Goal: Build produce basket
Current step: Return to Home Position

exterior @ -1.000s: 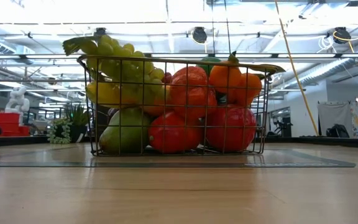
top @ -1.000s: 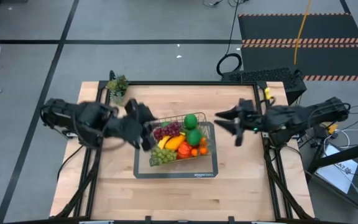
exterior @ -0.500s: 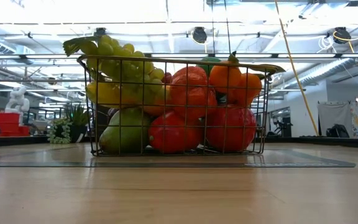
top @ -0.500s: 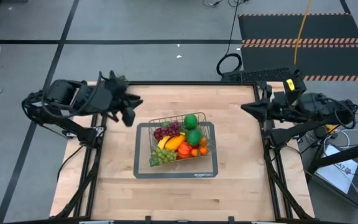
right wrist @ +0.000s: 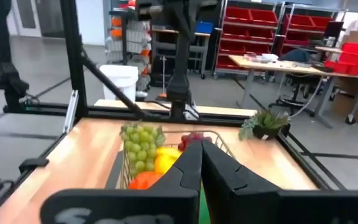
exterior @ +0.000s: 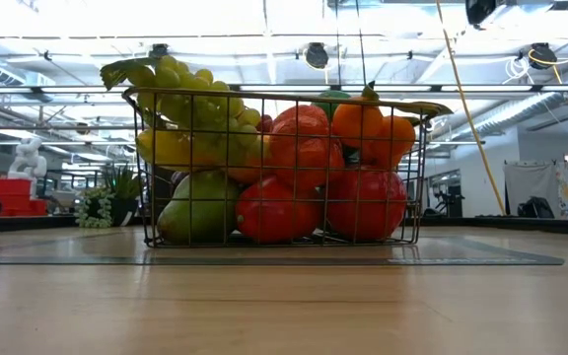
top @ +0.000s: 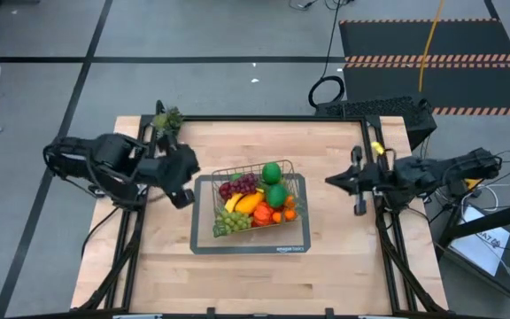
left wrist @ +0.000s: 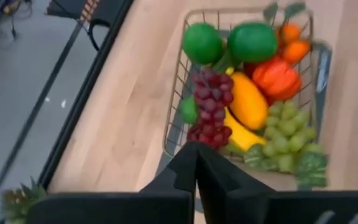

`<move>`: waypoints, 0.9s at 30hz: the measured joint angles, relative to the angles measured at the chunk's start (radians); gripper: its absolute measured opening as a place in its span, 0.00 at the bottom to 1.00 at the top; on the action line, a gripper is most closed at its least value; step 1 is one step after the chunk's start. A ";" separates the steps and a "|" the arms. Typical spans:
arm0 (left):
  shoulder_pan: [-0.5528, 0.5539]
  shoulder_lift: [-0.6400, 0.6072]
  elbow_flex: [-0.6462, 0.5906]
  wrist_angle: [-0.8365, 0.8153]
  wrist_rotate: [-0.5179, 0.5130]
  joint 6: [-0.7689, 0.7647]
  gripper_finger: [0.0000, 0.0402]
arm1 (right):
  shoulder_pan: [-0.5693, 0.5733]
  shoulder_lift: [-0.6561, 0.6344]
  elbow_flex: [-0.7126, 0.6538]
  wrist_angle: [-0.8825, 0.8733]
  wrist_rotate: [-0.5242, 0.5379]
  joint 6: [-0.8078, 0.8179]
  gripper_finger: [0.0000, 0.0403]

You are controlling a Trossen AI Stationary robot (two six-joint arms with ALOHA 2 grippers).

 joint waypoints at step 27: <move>0.002 -0.566 -1.099 1.098 0.091 0.269 0.01 | -0.001 -0.008 -0.505 0.562 -0.022 -0.019 0.00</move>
